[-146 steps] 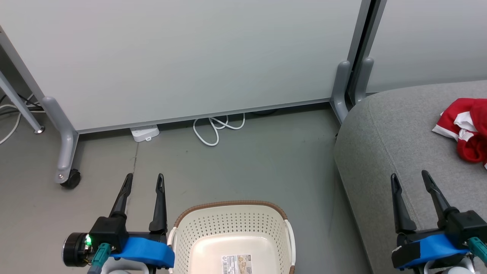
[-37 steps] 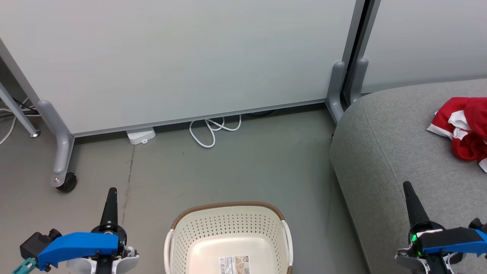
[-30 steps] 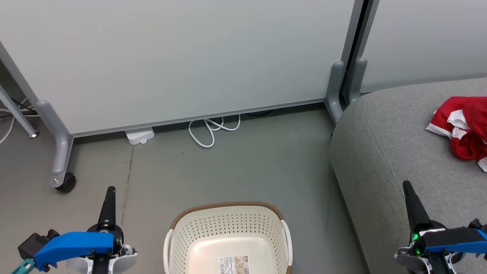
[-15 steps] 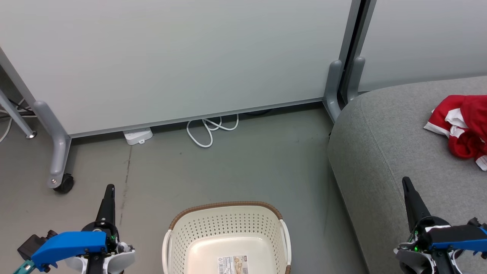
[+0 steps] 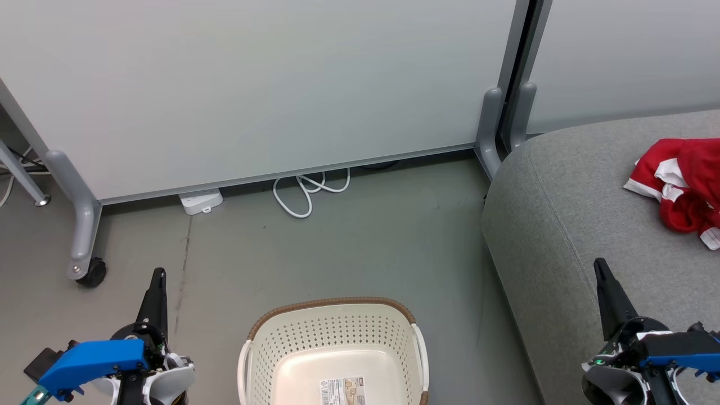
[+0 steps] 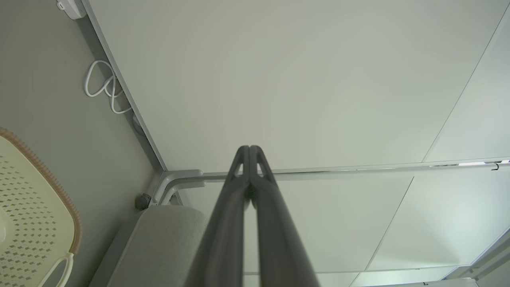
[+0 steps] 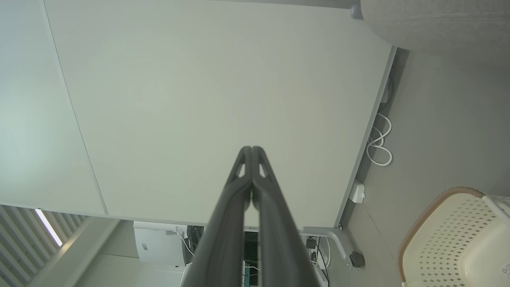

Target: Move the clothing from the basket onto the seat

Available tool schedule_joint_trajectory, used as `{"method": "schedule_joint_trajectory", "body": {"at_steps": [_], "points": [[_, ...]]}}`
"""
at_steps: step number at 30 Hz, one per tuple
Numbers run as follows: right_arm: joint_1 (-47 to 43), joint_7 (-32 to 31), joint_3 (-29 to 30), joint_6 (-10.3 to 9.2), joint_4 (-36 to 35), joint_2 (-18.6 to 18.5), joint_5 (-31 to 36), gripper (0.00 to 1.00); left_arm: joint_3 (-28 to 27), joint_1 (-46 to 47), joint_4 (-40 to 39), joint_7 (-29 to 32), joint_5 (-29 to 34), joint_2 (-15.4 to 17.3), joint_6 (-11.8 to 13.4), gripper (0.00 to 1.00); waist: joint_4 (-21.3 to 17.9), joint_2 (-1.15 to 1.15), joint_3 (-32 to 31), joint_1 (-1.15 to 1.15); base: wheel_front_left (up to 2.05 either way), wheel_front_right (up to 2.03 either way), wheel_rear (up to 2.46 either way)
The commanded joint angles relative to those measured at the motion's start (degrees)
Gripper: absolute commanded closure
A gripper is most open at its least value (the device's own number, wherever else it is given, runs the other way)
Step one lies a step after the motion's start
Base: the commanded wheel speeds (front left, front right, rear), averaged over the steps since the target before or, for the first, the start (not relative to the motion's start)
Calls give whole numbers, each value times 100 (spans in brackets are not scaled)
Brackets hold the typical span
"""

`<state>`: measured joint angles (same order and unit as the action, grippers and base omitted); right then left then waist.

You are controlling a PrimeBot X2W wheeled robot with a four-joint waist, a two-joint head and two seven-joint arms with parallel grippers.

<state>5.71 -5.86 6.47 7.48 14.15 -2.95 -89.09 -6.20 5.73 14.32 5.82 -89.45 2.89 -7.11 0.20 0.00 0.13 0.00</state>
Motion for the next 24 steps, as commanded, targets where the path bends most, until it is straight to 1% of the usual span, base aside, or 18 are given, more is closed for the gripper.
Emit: {"method": "schedule_joint_trajectory", "body": {"at_steps": [1, 7, 24], "points": [[76, -49, 12, 2, -19, 11, -169, 100, -24, 75, -38, 53, -139, -3, -58, 100, -6, 0, 2, 0, 0, 0, 0], [93, -95, 16, 2, -18, 13, -364, 100, -50, 85, -40, 98, -327, -3, -64, 100, -20, 0, 5, 0, 0, 0, 0], [88, -90, 13, 2, -17, 13, -338, 100, -47, 77, -37, 94, -302, -3, -64, 100, -20, 0, 5, 0, 0, 0, 0]]}}
